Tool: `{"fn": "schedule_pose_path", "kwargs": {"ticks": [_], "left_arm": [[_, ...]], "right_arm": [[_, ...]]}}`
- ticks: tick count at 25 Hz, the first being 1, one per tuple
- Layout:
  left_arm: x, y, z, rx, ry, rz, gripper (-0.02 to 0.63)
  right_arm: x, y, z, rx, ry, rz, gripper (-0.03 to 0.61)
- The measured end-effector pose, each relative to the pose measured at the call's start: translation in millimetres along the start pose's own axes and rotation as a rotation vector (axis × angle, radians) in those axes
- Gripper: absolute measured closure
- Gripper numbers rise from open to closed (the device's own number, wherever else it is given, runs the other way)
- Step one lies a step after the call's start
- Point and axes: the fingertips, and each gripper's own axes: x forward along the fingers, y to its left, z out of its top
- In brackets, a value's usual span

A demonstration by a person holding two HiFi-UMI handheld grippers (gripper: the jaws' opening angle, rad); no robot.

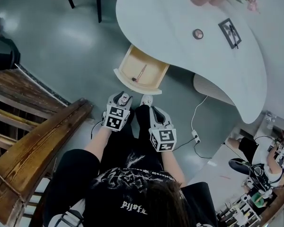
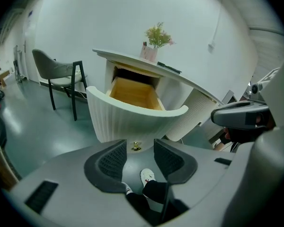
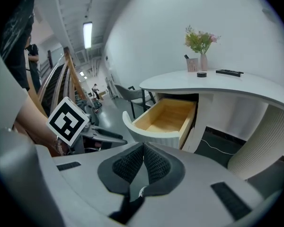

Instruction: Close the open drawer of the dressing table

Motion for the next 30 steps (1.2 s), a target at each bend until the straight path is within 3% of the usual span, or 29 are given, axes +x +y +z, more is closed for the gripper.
{"fn": "schedule_pose_path", "kwargs": {"ticks": [30], "left_arm": [[86, 19, -39, -0.018, 0.207, 0.02, 0.442]], "right_arm": [[20, -7, -26, 0.011, 0.084, -0.004, 0.552]]}}
